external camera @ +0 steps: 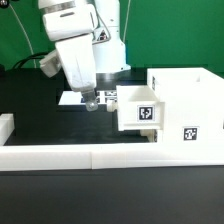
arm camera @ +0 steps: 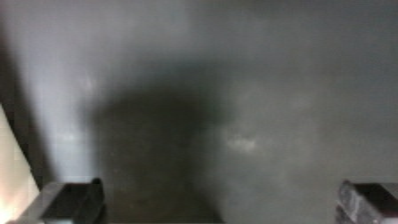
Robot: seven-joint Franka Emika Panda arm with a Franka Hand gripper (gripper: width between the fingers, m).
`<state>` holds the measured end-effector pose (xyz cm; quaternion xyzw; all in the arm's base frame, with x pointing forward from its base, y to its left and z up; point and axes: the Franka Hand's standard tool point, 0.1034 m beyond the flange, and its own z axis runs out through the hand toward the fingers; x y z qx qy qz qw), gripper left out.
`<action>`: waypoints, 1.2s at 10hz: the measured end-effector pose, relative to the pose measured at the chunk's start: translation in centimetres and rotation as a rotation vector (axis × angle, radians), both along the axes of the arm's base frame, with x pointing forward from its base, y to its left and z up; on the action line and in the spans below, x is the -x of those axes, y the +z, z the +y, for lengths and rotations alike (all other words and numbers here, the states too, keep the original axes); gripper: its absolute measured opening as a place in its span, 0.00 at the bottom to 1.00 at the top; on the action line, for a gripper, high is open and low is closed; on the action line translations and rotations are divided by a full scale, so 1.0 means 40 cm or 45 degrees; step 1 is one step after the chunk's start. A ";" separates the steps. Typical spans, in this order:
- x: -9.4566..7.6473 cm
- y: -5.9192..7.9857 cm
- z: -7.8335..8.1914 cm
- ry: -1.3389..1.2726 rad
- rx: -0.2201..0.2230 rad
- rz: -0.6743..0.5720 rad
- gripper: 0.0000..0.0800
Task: Assemble drawer
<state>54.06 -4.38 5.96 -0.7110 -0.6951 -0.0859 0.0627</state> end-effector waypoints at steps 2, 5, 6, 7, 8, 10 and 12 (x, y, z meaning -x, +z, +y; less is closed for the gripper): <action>-0.004 0.001 0.035 -0.038 -0.004 0.013 0.81; -0.008 0.003 0.086 -0.124 -0.008 0.040 0.81; -0.008 0.003 0.101 -0.136 -0.009 0.045 0.81; -0.009 0.003 0.115 -0.153 -0.009 0.052 0.81; -0.008 0.003 0.129 -0.167 -0.010 0.057 0.81; -0.005 0.002 0.157 -0.184 -0.012 0.069 0.81; -0.002 0.001 0.173 -0.187 -0.013 0.075 0.81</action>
Offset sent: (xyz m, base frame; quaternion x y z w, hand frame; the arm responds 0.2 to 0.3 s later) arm 0.0109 0.0323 0.0020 -0.0003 0.0008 0.0401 0.9992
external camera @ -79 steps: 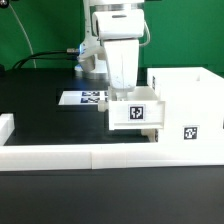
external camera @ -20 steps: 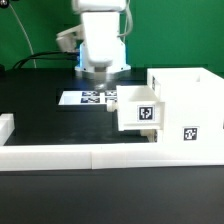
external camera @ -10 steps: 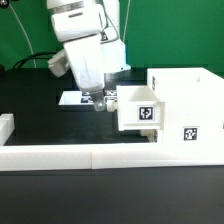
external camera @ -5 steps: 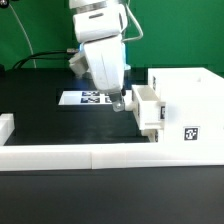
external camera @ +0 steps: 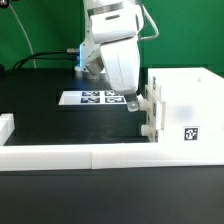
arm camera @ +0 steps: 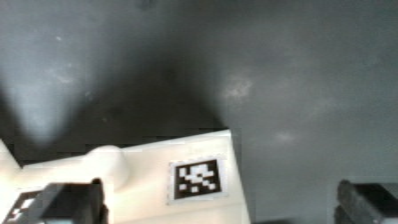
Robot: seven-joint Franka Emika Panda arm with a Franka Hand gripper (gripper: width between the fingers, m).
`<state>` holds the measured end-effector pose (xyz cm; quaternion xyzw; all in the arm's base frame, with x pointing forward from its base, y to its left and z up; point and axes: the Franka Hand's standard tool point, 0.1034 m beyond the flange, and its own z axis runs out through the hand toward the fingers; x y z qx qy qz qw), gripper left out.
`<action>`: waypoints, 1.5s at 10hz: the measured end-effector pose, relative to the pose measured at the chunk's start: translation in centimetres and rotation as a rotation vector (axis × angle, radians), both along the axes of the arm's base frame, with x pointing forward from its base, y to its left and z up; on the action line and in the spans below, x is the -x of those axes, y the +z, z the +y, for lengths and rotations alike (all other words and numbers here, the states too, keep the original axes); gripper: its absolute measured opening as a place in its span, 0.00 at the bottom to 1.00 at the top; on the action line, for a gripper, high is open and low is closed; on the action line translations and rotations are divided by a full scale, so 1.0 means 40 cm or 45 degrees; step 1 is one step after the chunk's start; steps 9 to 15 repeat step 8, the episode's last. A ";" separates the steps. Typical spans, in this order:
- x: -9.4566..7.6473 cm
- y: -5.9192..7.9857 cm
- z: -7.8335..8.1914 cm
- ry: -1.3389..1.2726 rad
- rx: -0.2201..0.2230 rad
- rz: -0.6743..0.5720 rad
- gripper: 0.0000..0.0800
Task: Assemble drawer
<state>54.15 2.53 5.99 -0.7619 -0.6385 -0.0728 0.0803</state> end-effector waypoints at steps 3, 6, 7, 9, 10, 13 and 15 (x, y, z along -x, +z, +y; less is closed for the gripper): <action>0.006 -0.004 -0.004 -0.020 0.001 0.010 0.81; 0.006 -0.004 -0.006 -0.026 0.000 0.011 0.81; 0.006 -0.004 -0.006 -0.026 0.000 0.011 0.81; 0.006 -0.004 -0.006 -0.026 0.000 0.011 0.81; 0.006 -0.004 -0.006 -0.026 0.000 0.011 0.81; 0.006 -0.004 -0.006 -0.026 0.000 0.011 0.81; 0.006 -0.004 -0.006 -0.026 0.000 0.011 0.81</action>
Offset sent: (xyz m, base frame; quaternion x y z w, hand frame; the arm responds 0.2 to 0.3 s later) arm 0.0000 0.0000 0.0000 0.0000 0.0000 0.0000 1.0000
